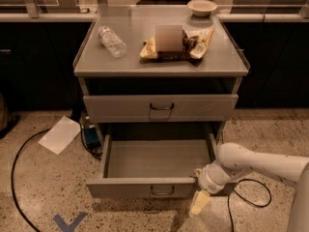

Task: Open middle drawer

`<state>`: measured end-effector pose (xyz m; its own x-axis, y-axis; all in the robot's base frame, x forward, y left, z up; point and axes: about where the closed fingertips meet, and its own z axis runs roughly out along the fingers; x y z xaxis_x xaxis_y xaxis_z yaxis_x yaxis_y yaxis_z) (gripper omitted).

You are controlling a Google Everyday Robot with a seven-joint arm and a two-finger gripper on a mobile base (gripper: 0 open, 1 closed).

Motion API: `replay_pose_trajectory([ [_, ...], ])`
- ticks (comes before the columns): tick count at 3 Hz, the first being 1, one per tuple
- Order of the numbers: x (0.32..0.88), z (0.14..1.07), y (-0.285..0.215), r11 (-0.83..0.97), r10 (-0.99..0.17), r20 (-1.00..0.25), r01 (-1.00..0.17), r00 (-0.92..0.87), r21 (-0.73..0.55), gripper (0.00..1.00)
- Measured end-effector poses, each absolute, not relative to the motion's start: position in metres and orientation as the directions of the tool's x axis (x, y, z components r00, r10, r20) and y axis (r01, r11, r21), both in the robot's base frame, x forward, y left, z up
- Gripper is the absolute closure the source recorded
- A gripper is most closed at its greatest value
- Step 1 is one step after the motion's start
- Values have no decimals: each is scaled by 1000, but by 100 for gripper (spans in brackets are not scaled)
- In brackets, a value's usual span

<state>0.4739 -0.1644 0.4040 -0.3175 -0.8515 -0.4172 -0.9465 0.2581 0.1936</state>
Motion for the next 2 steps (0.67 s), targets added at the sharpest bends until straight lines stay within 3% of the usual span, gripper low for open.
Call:
replay_pose_trajectory([
  [1,439,414,-173,291,-848,-389,-930,-360,226,0],
  [2,439,414,-173,290,-848,-389,-930,-360,227,0],
])
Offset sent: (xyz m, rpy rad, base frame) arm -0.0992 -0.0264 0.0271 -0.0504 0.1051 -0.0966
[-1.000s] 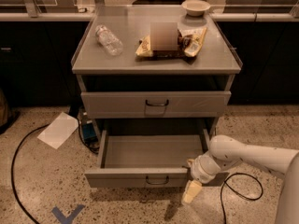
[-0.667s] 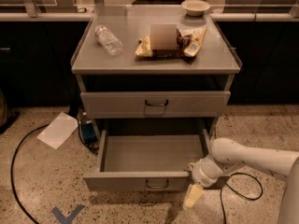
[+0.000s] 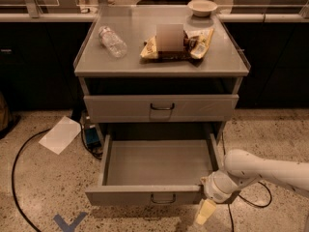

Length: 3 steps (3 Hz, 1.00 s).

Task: Open middle drawer

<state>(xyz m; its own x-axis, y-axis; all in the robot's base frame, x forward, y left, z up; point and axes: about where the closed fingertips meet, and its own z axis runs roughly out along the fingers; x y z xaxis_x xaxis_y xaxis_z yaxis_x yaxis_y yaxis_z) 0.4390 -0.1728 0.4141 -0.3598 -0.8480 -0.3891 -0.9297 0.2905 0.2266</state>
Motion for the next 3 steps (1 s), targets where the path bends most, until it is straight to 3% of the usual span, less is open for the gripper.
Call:
replay_pose_trajectory([
  [3,406,419,-160,272,-822,-419,-913,-385,305,0],
])
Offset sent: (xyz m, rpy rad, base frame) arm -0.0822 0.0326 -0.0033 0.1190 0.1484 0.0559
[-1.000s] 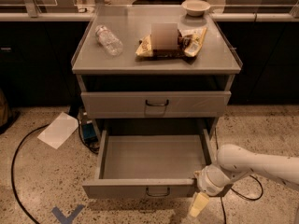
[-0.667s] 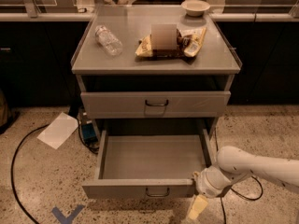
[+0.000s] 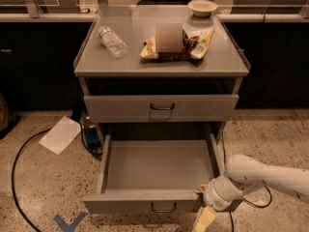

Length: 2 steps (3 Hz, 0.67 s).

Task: Open middle drawer

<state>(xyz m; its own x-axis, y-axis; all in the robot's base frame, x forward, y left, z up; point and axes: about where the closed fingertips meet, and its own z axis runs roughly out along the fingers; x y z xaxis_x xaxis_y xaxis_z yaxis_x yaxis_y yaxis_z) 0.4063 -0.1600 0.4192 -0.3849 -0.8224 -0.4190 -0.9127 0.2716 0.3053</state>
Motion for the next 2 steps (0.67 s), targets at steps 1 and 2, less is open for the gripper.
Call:
replay_pose_trajectory([
  [1,399,419,-158,262,-821,-424,-913,-382,314,0],
  [2,381,424,-157,263,-813,-431,-908,-391,328,0],
])
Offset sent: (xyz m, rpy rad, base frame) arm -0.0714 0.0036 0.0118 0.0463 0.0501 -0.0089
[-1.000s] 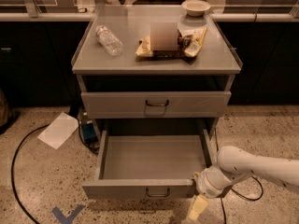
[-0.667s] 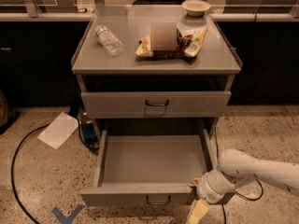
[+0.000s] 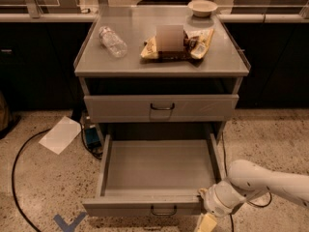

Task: Open middle drawer

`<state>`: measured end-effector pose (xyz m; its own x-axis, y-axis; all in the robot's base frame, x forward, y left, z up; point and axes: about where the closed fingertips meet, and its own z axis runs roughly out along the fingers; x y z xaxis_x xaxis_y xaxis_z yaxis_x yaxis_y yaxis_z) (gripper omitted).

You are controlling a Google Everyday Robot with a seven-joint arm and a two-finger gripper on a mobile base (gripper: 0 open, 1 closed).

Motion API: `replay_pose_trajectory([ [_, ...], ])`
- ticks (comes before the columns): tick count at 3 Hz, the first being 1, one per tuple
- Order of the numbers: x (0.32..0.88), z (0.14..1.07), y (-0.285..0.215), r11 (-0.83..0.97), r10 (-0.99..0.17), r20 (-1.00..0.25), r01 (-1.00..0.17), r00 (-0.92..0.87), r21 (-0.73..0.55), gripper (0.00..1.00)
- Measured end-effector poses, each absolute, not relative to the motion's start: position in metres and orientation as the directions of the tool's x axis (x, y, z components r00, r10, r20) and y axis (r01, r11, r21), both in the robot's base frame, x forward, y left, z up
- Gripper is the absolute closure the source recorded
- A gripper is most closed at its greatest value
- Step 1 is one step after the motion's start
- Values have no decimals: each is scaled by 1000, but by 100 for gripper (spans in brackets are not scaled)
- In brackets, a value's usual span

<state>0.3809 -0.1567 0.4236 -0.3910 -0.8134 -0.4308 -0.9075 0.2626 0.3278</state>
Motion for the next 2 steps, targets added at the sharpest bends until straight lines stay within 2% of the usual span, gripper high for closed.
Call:
replay_pose_trajectory([
  [2,360,430,-156,267,-806,-430,-899,-406,347,0],
])
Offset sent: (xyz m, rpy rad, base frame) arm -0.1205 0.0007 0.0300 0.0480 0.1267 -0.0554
